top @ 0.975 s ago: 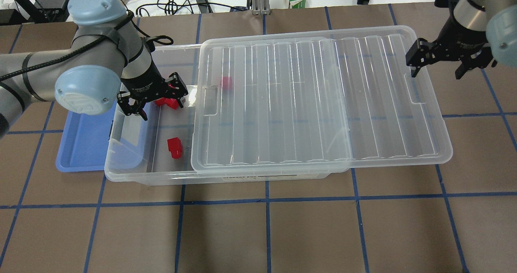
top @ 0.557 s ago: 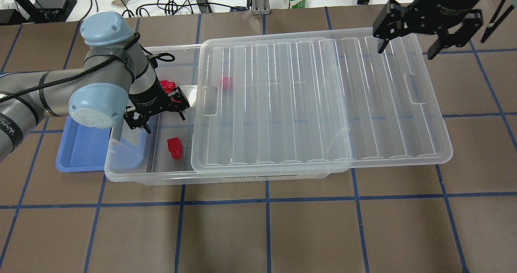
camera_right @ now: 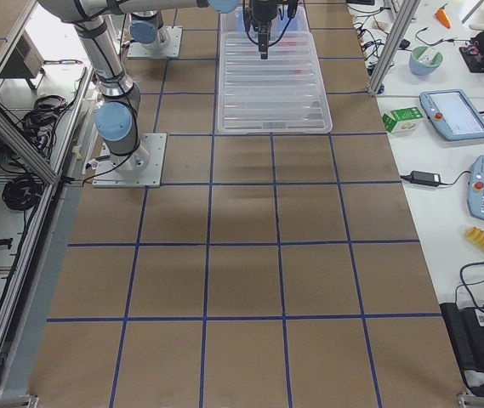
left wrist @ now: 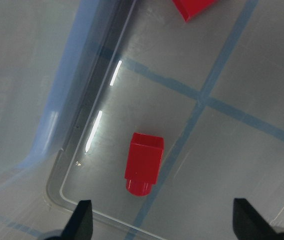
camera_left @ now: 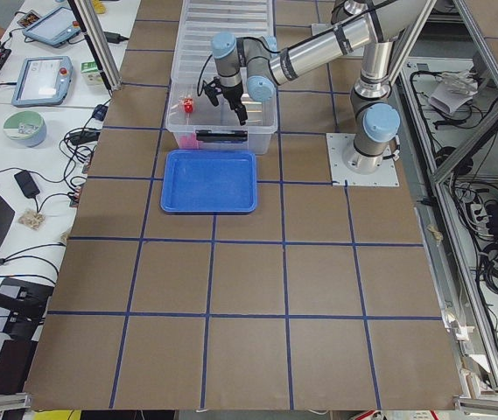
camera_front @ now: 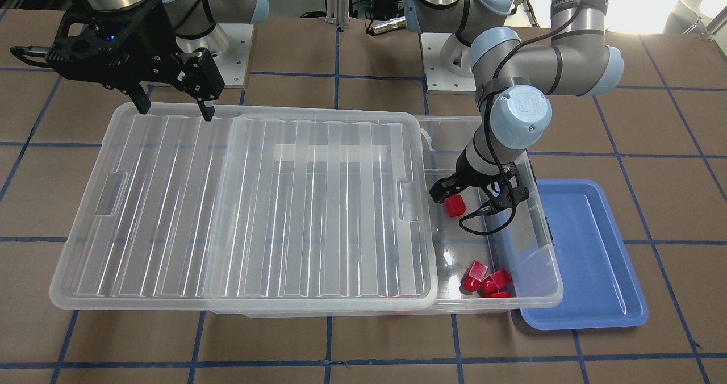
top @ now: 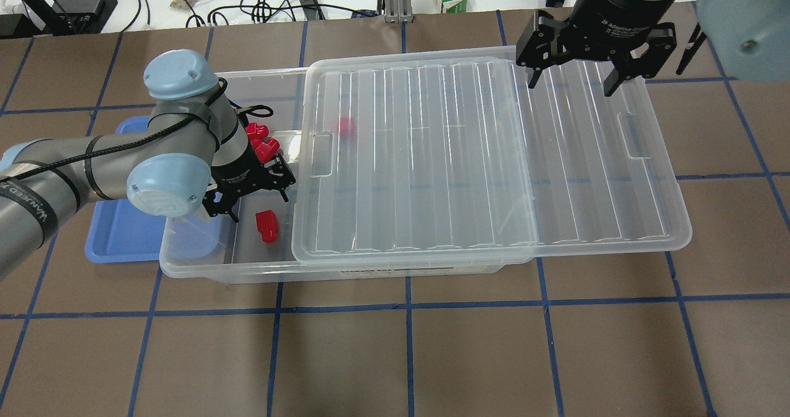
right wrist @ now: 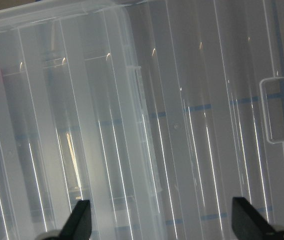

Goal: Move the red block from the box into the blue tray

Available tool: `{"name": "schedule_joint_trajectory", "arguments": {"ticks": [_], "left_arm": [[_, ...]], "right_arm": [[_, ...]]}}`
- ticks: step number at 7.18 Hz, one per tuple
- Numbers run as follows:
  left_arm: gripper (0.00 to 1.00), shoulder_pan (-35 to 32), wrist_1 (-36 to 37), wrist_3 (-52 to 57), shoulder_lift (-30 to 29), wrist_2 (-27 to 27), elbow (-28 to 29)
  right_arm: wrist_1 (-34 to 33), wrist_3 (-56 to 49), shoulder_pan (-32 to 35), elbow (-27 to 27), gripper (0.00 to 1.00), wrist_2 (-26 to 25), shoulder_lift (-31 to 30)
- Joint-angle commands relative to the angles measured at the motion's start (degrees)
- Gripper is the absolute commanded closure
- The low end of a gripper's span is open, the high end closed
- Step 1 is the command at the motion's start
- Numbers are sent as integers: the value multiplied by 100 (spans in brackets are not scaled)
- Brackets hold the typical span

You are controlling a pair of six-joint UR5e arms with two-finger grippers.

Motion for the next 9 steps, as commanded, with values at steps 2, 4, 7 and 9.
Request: {"name": "schedule_joint_trajectory", "arguments": {"ticks": [2, 4, 7, 9], "left_arm": [[0, -2, 341, 37, -240, 5, -185], [0, -29, 491, 55, -382, 23, -212], [5, -11, 632, 63, -452, 206, -335], [11, -11, 675, 28, -496, 251, -326]], "right_arm": [[-16, -25, 4, 12, 0, -9, 3], [-16, -16, 4, 12, 0, -9, 3], [-16, -16, 4, 12, 0, -9, -6], [-16, -8, 4, 12, 0, -9, -6]]}}
